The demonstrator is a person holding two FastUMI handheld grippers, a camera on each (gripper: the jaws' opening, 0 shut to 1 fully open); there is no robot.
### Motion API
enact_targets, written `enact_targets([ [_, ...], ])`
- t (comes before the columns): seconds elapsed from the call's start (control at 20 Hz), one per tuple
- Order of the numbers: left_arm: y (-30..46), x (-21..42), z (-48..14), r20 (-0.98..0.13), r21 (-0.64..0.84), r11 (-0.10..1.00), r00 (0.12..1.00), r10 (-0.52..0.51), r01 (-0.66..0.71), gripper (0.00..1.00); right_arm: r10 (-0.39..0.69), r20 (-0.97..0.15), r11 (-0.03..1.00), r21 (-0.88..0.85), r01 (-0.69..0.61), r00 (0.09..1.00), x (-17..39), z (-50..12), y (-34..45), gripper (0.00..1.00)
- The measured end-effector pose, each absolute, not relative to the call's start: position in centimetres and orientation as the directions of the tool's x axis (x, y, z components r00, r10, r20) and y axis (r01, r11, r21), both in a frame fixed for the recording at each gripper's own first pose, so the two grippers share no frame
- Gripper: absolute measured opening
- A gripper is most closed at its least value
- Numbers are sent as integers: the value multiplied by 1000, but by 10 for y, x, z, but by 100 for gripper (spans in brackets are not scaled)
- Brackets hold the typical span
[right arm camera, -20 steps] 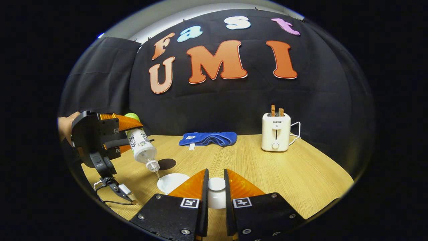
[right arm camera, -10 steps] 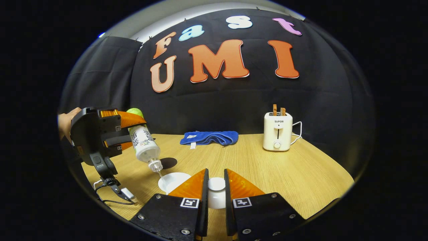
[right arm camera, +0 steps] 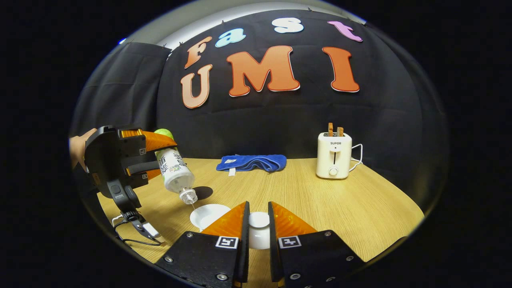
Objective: Open the teacup lid with one hand, grasp the water bottle and pour water into the teacup with the other hand; after pouring, place the water bottle on the coaster and then close the teacup lid.
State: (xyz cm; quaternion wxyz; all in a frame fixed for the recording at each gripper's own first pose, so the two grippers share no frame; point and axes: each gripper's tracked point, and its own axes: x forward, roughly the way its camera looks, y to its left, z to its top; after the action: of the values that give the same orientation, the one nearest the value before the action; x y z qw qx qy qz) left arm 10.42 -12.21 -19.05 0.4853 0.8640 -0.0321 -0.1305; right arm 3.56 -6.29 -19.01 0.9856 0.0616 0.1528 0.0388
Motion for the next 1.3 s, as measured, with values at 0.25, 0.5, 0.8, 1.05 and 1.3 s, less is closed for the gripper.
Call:
enact_targets([
  [0.25,-119,111,-213,-236,927,-348,940,-246,142,60,80,-311,990,136,-39,947,35,-196,-70,18],
  [0.5,-110,115,-218,-194,976,-148,945,-262,160,63,78,-310,989,146,-33,947,36,-194,-70,22],
  [0.8,-95,123,-179,-62,970,214,965,-256,119,60,93,-300,989,141,-52,950,39,-185,-57,18],
  [1.05,-93,127,-132,58,808,580,968,-245,98,63,100,-288,989,133,-64,953,46,-173,-45,22],
  [1.3,-92,134,-122,82,553,819,969,-235,152,63,94,-276,989,140,-56,956,54,-164,-37,22],
])
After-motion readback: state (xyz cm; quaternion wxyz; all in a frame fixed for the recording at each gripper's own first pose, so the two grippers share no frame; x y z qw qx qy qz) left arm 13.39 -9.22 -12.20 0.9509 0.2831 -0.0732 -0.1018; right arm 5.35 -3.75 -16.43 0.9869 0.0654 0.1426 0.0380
